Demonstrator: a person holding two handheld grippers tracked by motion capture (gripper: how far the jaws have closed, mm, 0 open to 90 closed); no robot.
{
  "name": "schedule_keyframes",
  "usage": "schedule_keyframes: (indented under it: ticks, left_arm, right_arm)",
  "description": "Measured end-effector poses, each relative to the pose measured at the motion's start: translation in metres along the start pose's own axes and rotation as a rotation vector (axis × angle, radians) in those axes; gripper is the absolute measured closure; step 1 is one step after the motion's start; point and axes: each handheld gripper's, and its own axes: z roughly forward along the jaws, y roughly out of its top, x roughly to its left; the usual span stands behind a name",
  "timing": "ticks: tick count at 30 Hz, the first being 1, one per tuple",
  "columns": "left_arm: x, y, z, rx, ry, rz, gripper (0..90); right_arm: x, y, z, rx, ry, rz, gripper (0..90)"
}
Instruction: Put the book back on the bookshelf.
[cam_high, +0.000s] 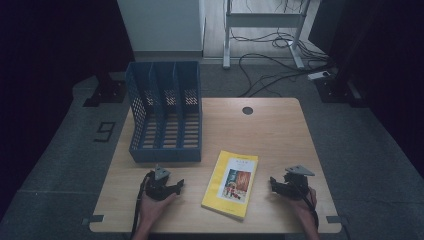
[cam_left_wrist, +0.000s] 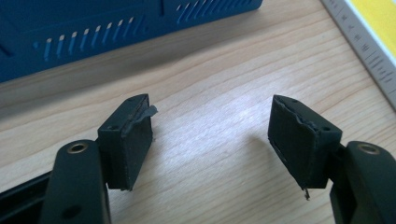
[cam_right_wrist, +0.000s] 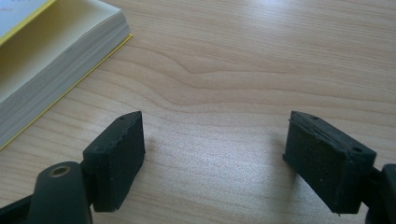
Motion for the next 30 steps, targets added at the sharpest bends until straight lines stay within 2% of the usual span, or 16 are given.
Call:
schedule_keyframes:
  ticks: [8, 9, 11, 12, 16, 25, 27, 29, 30]
  left_arm:
    - [-0.007, 0.004, -0.006, -0.045, -0.001, -0.007, 30.6]
    - [-0.006, 0.005, -0.008, -0.056, -0.025, -0.026, 30.5]
    - [-0.007, 0.006, -0.01, -0.067, -0.03, -0.031, 30.4]
    - [-0.009, 0.007, -0.012, -0.073, -0.032, -0.028, 30.2]
    - [-0.013, 0.011, -0.013, -0.084, -0.041, -0.021, 30.2]
    - [-0.031, 0.026, 0.0, -0.072, -0.086, 0.01, 30.1]
    - [-0.036, 0.029, 0.004, -0.069, -0.107, 0.007, 30.1]
    - [-0.043, 0.033, 0.009, -0.061, -0.151, 0.001, 30.1]
    - [-0.043, 0.033, 0.009, -0.061, -0.151, 0.001, 30.1]
  right_arm:
    - [0.005, 0.003, -0.006, -0.028, 0.022, 0.001, 19.6]
    - [0.007, 0.005, -0.007, -0.037, 0.023, -0.004, 20.0]
    - [0.009, 0.006, -0.008, -0.045, 0.018, -0.005, 20.8]
    - [0.011, 0.007, -0.009, -0.064, 0.012, -0.011, 21.8]
    - [0.013, 0.008, -0.01, -0.072, 0.017, -0.009, 22.2]
    - [0.025, 0.015, -0.015, -0.097, 0.053, -0.009, 22.8]
    - [0.029, 0.018, -0.017, -0.106, 0.059, -0.021, 23.0]
    - [0.033, 0.021, -0.018, -0.115, 0.069, -0.035, 23.1]
    - [0.033, 0.021, -0.018, -0.115, 0.069, -0.035, 23.1]
